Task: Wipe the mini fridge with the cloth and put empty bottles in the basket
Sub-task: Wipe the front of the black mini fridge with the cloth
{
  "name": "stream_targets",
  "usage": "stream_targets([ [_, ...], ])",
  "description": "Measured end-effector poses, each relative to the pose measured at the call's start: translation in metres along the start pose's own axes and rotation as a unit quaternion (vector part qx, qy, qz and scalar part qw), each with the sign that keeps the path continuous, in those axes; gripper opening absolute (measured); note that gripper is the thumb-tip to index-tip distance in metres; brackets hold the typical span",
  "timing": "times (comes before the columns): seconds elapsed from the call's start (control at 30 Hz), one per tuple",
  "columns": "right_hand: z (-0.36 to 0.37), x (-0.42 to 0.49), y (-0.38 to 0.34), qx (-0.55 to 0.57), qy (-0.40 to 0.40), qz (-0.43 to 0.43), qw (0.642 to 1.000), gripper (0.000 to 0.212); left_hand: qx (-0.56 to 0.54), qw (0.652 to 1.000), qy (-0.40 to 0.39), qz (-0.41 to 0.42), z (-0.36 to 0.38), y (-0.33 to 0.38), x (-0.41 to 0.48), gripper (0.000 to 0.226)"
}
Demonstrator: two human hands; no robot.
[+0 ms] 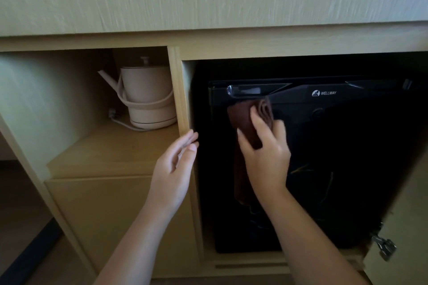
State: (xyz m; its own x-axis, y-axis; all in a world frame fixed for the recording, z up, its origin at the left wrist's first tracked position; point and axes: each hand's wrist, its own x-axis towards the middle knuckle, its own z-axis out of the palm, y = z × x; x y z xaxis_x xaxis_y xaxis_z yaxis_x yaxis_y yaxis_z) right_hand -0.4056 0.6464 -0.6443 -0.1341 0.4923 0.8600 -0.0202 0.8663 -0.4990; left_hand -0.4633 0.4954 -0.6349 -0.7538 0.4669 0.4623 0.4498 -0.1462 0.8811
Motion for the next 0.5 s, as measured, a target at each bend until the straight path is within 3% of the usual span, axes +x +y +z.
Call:
stream_targets([
  [0.23, -0.023, -0.063, 0.039, -0.032, -0.108, 0.033, 0.993, 0.052, 0.037, 0.998, -0.006, -0.047, 0.033, -0.003, 0.004, 0.045],
  [0.4, -0.018, 0.013, 0.004, 0.042, 0.006, 0.090, 0.995, 0.046, 0.063, 0.997, -0.007, -0.048, 0.041, -0.005, 0.002, 0.047],
  [0.5, -0.025, 0.012, 0.013, 0.016, -0.004, 0.048, 0.999, 0.045, 0.075, 0.996, -0.005, -0.044, 0.042, -0.006, 0.002, 0.048],
])
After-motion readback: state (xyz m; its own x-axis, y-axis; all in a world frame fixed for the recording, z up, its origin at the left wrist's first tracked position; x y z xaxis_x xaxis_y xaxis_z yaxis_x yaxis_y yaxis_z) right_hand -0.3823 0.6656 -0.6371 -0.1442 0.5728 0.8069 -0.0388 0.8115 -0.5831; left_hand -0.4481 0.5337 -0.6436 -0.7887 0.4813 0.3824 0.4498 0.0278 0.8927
